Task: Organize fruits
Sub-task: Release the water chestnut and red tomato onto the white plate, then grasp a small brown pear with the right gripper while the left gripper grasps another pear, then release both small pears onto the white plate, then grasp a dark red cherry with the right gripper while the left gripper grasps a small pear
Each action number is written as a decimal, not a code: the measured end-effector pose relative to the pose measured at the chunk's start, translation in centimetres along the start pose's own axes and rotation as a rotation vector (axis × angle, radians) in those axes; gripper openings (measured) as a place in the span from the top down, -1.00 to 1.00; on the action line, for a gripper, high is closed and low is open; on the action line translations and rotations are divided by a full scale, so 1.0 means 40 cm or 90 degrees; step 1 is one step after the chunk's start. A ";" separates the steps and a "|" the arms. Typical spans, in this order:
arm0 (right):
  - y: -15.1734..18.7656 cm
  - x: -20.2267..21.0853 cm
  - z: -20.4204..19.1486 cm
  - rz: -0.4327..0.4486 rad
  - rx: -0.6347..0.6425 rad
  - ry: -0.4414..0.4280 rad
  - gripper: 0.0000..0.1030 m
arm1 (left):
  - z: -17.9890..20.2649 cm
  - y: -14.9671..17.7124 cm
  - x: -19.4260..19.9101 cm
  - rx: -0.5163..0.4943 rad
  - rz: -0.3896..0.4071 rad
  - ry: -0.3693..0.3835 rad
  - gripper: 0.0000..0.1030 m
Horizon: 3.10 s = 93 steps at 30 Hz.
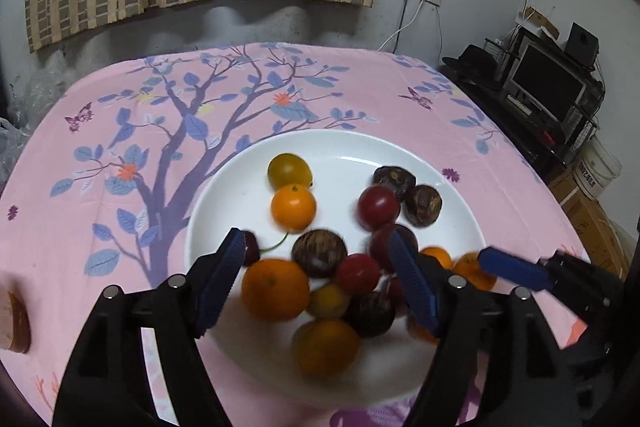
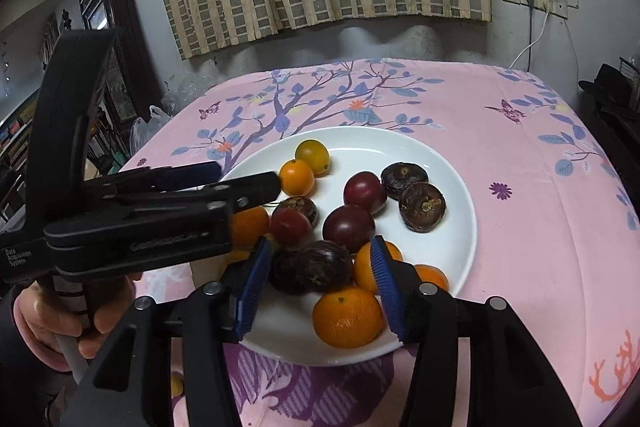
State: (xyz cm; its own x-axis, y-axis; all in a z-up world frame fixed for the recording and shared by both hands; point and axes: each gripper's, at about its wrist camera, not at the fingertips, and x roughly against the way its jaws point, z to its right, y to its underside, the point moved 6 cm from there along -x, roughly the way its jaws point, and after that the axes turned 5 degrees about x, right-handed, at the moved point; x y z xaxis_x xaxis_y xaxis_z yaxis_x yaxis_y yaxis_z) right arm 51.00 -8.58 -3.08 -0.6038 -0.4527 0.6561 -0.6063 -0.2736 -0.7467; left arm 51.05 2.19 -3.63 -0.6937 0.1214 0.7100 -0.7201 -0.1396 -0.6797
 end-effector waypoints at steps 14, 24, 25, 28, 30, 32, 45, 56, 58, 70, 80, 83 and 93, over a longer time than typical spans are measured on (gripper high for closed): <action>0.262 0.138 0.044 -0.078 -0.030 0.022 -0.13 | -0.141 0.320 0.248 0.082 0.036 -0.044 -0.85; 0.356 0.132 -0.009 -0.158 0.029 0.046 -0.09 | -0.152 0.343 0.238 0.057 0.018 -0.084 -0.85; 0.361 0.132 -0.013 -0.159 0.041 0.059 -0.05 | -0.150 0.345 0.236 0.056 0.014 -0.080 -0.85; 0.364 0.137 -0.022 -0.157 0.064 0.069 0.40 | -0.133 0.356 0.225 0.043 -0.003 -0.061 -0.85; 0.360 0.147 -0.020 -0.149 0.044 0.040 0.50 | -0.107 0.369 0.213 0.015 -0.018 -0.046 -0.83; 0.351 0.159 -0.004 -0.135 0.024 0.044 0.50 | -0.073 0.384 0.201 -0.025 -0.030 -0.027 -0.51; 0.347 0.165 0.007 -0.128 0.012 0.042 0.50 | -0.001 0.435 0.149 -0.113 -0.078 -0.005 0.20; 0.335 0.178 -0.032 -0.099 0.062 0.025 0.50 | 0.027 0.439 0.162 -0.122 -0.082 0.032 0.53; 0.319 0.188 -0.047 -0.070 0.082 0.011 0.50 | 0.032 0.425 0.177 -0.106 -0.076 0.058 0.53; 0.052 0.078 -0.005 0.043 0.063 0.066 0.50 | 0.048 0.095 0.069 -0.067 -0.007 0.045 0.54; 0.026 0.038 -0.017 0.042 0.066 0.039 -0.27 | -0.002 0.041 0.034 -0.018 0.042 -0.044 -0.75; 0.030 0.070 -0.033 0.046 0.080 0.051 -0.31 | -0.007 0.076 0.096 -0.021 0.041 -0.033 -0.76; 0.153 0.152 -0.062 0.019 0.072 0.029 -0.37 | -0.039 0.263 0.256 0.044 0.041 0.008 -0.88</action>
State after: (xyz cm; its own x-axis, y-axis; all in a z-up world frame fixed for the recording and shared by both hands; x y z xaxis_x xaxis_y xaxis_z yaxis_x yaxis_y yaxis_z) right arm 42.34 -10.88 -3.39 -0.6450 -0.4242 0.6356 -0.5272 -0.3551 -0.7720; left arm 36.34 3.50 -3.82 -0.7392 0.1225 0.6622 -0.6712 -0.2150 -0.7094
